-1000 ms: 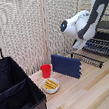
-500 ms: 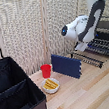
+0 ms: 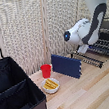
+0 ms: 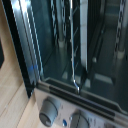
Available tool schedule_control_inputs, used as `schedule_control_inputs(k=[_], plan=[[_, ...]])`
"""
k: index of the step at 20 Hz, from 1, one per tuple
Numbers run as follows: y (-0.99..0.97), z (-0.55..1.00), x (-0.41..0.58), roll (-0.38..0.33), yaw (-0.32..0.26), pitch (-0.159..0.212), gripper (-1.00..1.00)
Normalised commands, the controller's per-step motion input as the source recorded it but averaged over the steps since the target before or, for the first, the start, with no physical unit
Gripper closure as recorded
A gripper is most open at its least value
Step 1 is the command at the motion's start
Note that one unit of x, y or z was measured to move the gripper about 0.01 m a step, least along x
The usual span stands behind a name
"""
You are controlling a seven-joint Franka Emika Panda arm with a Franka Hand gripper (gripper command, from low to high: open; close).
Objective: With care, position your gripper close to the oven tray handle. Make sure to grip the handle tightly. Delicately and attentively pull the tray out from the oven.
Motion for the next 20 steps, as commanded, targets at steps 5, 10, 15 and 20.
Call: schedule_control_inputs(k=[5, 10, 15, 20], plan=[[-0.46, -0.08, 0.003, -0.028, 0.265, 0.012, -1.00], [-0.55, 0.02, -0.002, -0.007, 0.236, 0.018, -1.00], [-0.60, 0.19, 0.005, 0.038, 0.181, 0.058, -1.00], [-0.41, 0.11, 0.079, 0.076, 0.132, 0.089, 1.00]])
